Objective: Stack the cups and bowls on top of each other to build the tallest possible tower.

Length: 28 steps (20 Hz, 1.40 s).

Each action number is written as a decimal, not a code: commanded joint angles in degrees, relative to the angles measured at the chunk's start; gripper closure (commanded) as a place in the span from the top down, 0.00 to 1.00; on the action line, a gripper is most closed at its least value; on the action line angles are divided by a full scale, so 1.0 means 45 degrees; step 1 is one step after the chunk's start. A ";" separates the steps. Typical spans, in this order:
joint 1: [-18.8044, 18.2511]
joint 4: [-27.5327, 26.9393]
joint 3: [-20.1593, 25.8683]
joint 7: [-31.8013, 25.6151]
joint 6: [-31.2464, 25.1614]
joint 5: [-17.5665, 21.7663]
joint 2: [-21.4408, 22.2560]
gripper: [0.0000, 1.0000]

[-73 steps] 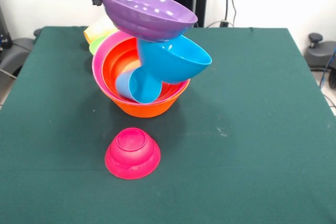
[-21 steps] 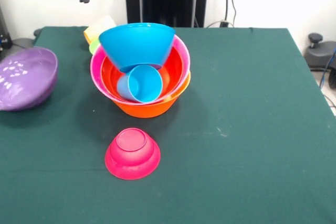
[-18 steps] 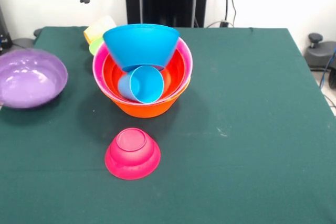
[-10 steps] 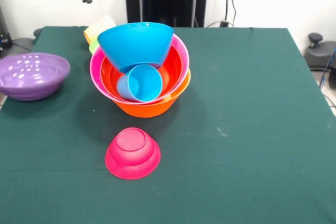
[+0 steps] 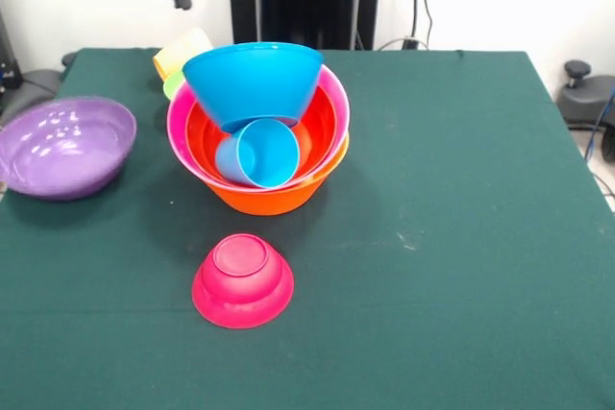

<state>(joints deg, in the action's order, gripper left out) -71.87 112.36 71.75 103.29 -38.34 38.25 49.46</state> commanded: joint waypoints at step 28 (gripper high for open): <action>0.4488 -0.2565 -0.2873 -0.0370 -0.0268 0.0409 -0.0460 1.00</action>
<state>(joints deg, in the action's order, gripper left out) -53.90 103.78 65.20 103.29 -38.28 38.11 49.20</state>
